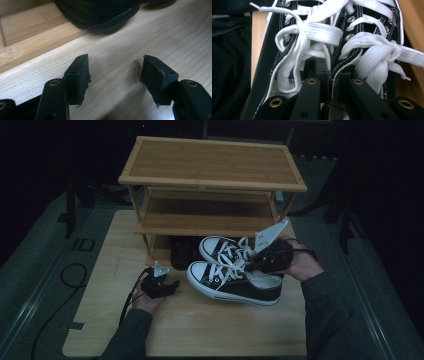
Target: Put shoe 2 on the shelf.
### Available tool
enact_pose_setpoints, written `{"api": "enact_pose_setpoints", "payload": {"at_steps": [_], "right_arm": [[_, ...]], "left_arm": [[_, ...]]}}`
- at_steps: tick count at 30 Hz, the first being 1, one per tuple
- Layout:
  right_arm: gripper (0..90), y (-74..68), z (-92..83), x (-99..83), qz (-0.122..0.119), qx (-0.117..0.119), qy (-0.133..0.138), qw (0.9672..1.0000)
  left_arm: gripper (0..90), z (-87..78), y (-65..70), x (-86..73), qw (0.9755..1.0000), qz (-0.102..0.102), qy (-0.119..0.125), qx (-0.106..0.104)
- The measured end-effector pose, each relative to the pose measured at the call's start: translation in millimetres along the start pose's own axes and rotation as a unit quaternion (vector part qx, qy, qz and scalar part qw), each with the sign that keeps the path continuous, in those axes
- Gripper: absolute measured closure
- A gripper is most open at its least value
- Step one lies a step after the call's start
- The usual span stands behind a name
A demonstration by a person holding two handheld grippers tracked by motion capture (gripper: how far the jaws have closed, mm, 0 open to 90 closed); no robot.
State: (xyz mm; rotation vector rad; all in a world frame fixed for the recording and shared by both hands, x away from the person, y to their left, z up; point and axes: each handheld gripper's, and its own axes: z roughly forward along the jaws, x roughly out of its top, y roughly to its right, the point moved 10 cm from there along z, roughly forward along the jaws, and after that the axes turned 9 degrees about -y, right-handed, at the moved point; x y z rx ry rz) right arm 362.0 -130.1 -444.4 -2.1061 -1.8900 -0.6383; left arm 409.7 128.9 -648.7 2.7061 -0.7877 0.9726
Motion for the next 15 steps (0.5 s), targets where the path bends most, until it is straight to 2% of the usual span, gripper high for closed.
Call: {"api": "enact_pose_setpoints", "payload": {"at_steps": [3, 7, 10, 15], "right_arm": [[85.1, 2.9, -5.8, 7.7, 0.000, -0.005, 0.009, 0.9999], [85.1, 10.5, -12.5, 17.3, 0.002, -0.027, 0.007, 0.9996], [85.1, 20.3, -15.2, 22.8, 0.017, -0.044, 0.001, 0.9989], [85.2, 37.7, -16.0, 29.9, 0.051, -0.061, 0.011, 0.9968]], "left_arm": [[39.7, 0.0, 0.0, 0.0, 1.0000, 0.000, 0.000, 0.000], [39.7, 0.0, 0.0, -0.1, 1.0000, 0.000, 0.000, 0.000], [39.7, 0.0, 0.0, 0.0, 1.0000, 0.001, 0.000, 0.000], [39.6, 0.0, 0.2, -0.1, 1.0000, 0.000, 0.000, 0.000]]}}
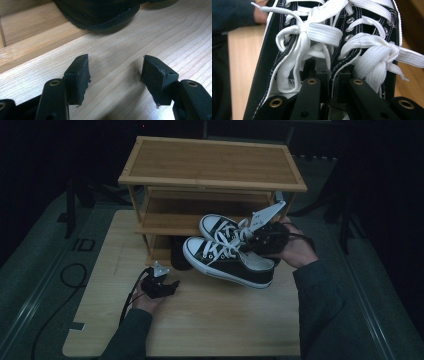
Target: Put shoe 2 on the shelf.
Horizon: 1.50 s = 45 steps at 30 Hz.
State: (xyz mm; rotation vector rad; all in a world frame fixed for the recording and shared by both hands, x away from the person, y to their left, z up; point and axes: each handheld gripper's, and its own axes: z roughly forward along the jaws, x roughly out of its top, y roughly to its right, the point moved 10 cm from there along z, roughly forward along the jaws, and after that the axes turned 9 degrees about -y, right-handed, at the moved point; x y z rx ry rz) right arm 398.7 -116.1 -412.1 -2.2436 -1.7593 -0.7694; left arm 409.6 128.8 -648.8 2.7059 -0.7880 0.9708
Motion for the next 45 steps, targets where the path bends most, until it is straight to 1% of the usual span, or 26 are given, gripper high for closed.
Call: {"api": "enact_pose_setpoints", "payload": {"at_steps": [1, 5, 8, 11, 15, 18, 21, 27, 29, 32, 36, 39, 42, 45], "right_arm": [[85.2, 3.9, 0.6, 2.3, 0.010, -0.004, 0.003, 0.9999], [85.2, 15.6, 2.5, 9.3, 0.036, -0.020, 0.009, 0.9991], [85.2, 25.2, 3.6, 14.5, 0.058, -0.036, 0.014, 0.9975], [85.2, 32.2, 4.7, 18.2, 0.077, -0.046, 0.017, 0.9958], [85.2, 40.2, 6.7, 23.9, 0.093, -0.061, 0.022, 0.9935], [85.1, 43.6, 8.8, 27.8, 0.101, -0.065, 0.028, 0.9924], [85.1, 46.5, 11.5, 30.3, 0.109, -0.065, 0.032, 0.9914], [85.1, 48.9, 16.8, 35.7, 0.122, -0.082, 0.027, 0.9888], [85.1, 50.2, 17.5, 37.5, 0.127, -0.088, 0.030, 0.9876], [85.1, 53.8, 19.1, 39.7, 0.144, -0.095, 0.036, 0.9844], [85.1, 58.1, 21.1, 40.9, 0.163, -0.113, 0.036, 0.9795], [85.1, 60.6, 22.0, 41.1, 0.168, -0.125, 0.033, 0.9773], [85.0, 61.5, 22.9, 41.0, 0.179, -0.130, 0.031, 0.9746], [85.0, 61.7, 24.0, 41.6, 0.188, -0.132, 0.033, 0.9727]], "left_arm": [[39.6, 0.0, 0.0, 0.0, 1.0000, 0.000, 0.000, 0.000], [39.6, 0.0, -0.1, 0.0, 1.0000, 0.001, 0.000, 0.000], [39.6, 0.1, -0.1, 0.1, 1.0000, 0.000, 0.000, 0.000], [39.6, 0.0, -0.1, 0.0, 1.0000, 0.001, 0.000, 0.000], [39.5, 0.0, -0.1, 0.1, 1.0000, 0.000, 0.000, 0.000], [39.5, 0.0, -0.1, 0.1, 1.0000, 0.000, 0.000, 0.000], [39.5, 0.0, -0.1, 0.1, 1.0000, 0.001, 0.000, 0.000], [39.5, 0.0, -0.1, 0.0, 1.0000, 0.001, 0.000, 0.000], [39.5, 0.0, 0.1, 0.0, 1.0000, 0.000, 0.000, 0.000], [39.5, 0.0, -0.1, 0.1, 1.0000, 0.001, 0.000, 0.000], [39.5, 0.0, 0.0, 0.1, 1.0000, 0.000, 0.000, 0.000], [39.5, 0.0, 0.0, 0.1, 1.0000, 0.001, 0.000, 0.000], [39.5, 0.0, 0.0, 0.1, 1.0000, 0.001, 0.000, 0.000], [39.5, 0.0, -0.1, 0.1, 1.0000, 0.000, 0.000, 0.000]]}}
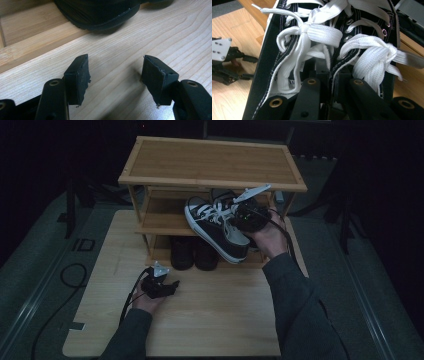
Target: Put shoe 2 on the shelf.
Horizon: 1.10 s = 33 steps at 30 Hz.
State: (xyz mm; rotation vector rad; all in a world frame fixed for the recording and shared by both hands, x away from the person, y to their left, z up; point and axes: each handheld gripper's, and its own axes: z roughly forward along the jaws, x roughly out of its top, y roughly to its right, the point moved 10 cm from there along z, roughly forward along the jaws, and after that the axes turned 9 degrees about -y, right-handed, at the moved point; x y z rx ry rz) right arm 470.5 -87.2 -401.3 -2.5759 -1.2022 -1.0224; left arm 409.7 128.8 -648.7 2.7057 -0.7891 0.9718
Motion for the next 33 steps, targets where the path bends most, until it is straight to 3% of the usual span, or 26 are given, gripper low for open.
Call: {"api": "enact_pose_setpoints", "payload": {"at_steps": [8, 23, 27, 33], "right_arm": [[85.0, 0.6, 1.1, 2.1, 0.016, -0.003, 0.003, 0.9999], [84.8, 7.4, 2.7, 5.5, 0.058, -0.032, 0.012, 0.9977], [84.8, 7.9, 3.4, 7.2, 0.065, -0.054, 0.012, 0.9963], [84.8, 12.5, 5.6, 6.8, 0.096, -0.070, 0.013, 0.9928]], "left_arm": [[39.5, -0.1, -0.5, 0.0, 1.0000, 0.001, 0.000, 0.000], [39.5, -0.1, -0.5, -0.1, 1.0000, 0.002, 0.000, 0.000], [39.5, -0.2, -0.5, -0.1, 1.0000, 0.002, -0.001, 0.000], [39.5, -0.2, -0.6, -0.2, 1.0000, 0.002, -0.001, 0.000]]}}
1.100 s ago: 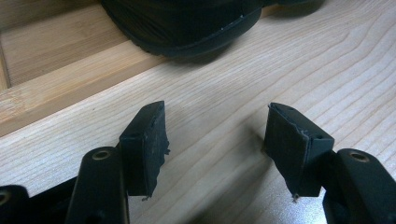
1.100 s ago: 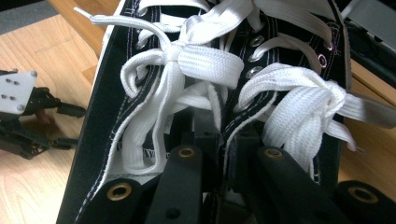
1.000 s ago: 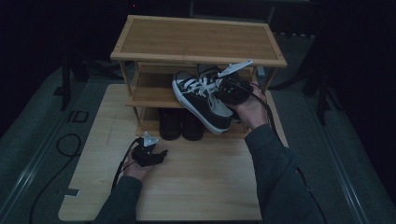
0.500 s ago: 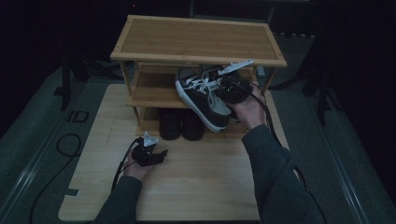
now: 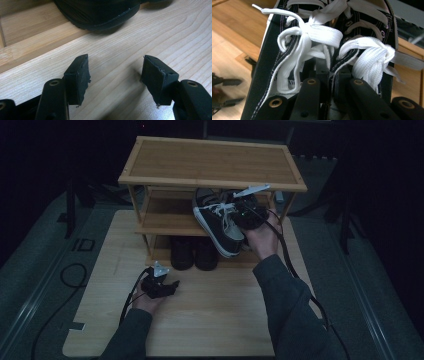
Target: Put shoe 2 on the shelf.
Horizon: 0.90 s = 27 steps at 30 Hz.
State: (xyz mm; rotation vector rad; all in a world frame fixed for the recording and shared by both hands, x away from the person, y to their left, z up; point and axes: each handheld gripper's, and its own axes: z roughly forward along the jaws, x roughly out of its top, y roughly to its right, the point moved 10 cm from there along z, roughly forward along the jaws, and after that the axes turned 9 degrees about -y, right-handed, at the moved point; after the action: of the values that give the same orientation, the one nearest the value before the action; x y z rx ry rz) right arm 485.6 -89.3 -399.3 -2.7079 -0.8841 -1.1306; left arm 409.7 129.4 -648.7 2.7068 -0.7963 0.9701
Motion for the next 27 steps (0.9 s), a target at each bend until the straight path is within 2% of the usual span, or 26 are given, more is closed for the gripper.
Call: {"api": "enact_pose_setpoints", "payload": {"at_steps": [1, 5, 8, 10, 12, 15, 19, 22, 25, 27], "right_arm": [[83.7, 0.9, 1.6, -0.5, 0.003, -0.003, -0.003, 1.0000], [70.7, 3.7, 4.0, -3.2, -0.011, -0.025, -0.010, 0.9996], [63.2, 4.9, 2.6, -4.2, -0.024, -0.018, -0.013, 0.9994], [58.8, 7.6, 0.3, -3.0, -0.034, -0.025, -0.007, 0.9991], [54.4, 7.9, -3.1, -2.9, -0.045, -0.009, -0.008, 0.9989], [51.9, 8.0, -6.1, -5.5, -0.084, -0.012, -0.011, 0.9963], [51.5, 7.9, -9.4, -6.6, -0.104, -0.007, -0.008, 0.9945], [52.0, 8.9, -11.7, -6.8, -0.106, 0.006, -0.001, 0.9943], [55.3, 7.7, -18.5, -6.4, -0.109, 0.020, 0.022, 0.9936], [55.9, 7.7, -20.0, -7.1, -0.115, 0.020, 0.023, 0.9929]], "left_arm": [[39.5, 0.0, -0.1, 0.0, 1.0000, 0.000, 0.000, 0.000], [39.4, 0.0, 0.0, 0.0, 1.0000, 0.000, 0.000, 0.000], [39.4, 0.0, 0.0, -0.1, 1.0000, 0.000, 0.000, 0.000], [39.5, 0.0, 0.1, 0.0, 1.0000, 0.000, 0.000, 0.000], [39.4, 0.0, 0.1, 0.0, 1.0000, 0.000, 0.000, 0.000], [39.4, 0.0, 0.1, 0.0, 1.0000, 0.000, 0.000, 0.000], [39.4, 0.0, 0.2, 0.0, 1.0000, 0.000, 0.000, 0.000], [39.4, 0.0, 0.1, 0.0, 1.0000, 0.000, 0.000, 0.000], [39.4, 0.0, 0.1, -0.1, 1.0000, 0.001, -0.001, 0.000], [39.4, 0.0, 0.1, -0.1, 1.0000, 0.001, -0.001, 0.001]]}}
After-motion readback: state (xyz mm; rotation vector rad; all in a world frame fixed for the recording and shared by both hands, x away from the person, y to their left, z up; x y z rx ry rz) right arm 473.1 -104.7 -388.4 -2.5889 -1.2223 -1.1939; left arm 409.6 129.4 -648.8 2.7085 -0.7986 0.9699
